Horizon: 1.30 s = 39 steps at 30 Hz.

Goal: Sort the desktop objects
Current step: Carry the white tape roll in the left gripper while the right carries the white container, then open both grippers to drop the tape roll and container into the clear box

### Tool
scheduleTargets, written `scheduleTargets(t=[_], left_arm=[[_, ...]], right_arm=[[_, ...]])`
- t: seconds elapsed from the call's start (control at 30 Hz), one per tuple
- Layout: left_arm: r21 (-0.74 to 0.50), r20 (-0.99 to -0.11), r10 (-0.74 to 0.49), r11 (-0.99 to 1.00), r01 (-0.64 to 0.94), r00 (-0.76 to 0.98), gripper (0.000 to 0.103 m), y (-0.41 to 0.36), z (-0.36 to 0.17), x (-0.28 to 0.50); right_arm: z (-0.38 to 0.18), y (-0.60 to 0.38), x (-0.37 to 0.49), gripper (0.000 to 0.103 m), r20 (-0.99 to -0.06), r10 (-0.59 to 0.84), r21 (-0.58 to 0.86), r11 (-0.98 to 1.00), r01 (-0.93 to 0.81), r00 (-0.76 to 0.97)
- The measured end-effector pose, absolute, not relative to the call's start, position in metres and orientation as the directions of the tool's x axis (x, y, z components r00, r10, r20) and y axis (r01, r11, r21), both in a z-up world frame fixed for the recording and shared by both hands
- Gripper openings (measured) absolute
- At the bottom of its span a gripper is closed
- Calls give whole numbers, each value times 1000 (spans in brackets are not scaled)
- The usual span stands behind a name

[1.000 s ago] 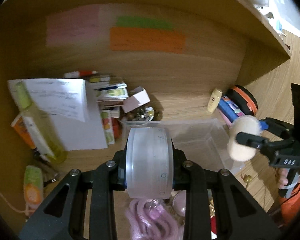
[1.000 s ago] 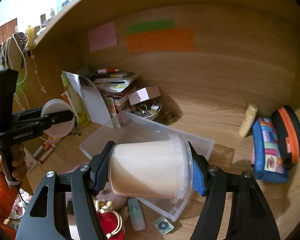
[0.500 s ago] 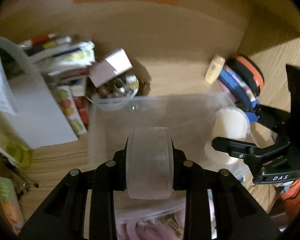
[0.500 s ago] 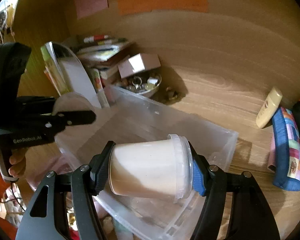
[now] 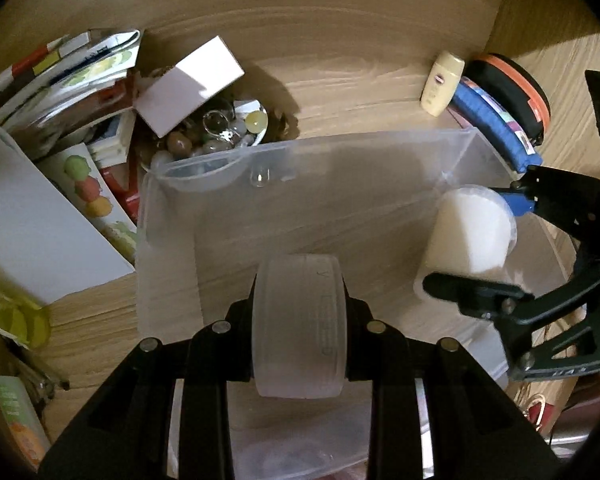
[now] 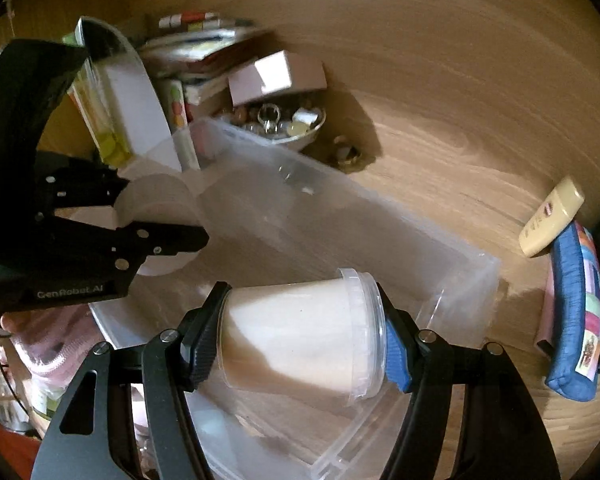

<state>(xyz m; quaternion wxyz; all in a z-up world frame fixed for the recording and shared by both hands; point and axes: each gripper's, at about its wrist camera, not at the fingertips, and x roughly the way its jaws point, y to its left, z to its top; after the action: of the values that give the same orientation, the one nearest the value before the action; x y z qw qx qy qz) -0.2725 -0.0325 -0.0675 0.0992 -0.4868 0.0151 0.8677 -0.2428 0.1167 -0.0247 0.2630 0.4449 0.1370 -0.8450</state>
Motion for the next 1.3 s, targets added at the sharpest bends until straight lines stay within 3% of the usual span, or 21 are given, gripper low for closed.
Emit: scheduleTargets(t=[0.5, 0.6, 0.7, 0.87, 0.93, 1.13, 1.3], left_arm=[[-5, -848, 123, -975, -224, -515, 32, -13, -61, -266], [23, -832, 107, -974, -227, -544, 44, -8, -53, -257], [55, -806, 89, -973, -224, -585, 59, -3, -41, -246], [98, -771, 65, -971, -218, -634, 74, 0, -21, -227], [117, -763, 46, -971, -208, -645, 95, 0, -11, -217], [137, -708, 28, -975, -176, -706, 97, -9, 19, -185], [85, -637, 12, -993, -86, -771, 102, -30, 44, -157]], right_arm=[[-17, 119, -232, 64, -826, -271, -55, -834, 550, -495], [1, 129, -226, 68, -798, -299, -42, -839, 543, -523], [22, 140, -215, 83, -758, -320, -26, -856, 516, -569], [49, 156, -197, 85, -714, -330, -7, -878, 478, -617], [57, 164, -188, 85, -703, -341, 13, -883, 469, -623], [80, 181, -161, 86, -659, -337, 1, -894, 448, -672], [86, 191, -140, 89, -628, -320, -22, -904, 427, -709]])
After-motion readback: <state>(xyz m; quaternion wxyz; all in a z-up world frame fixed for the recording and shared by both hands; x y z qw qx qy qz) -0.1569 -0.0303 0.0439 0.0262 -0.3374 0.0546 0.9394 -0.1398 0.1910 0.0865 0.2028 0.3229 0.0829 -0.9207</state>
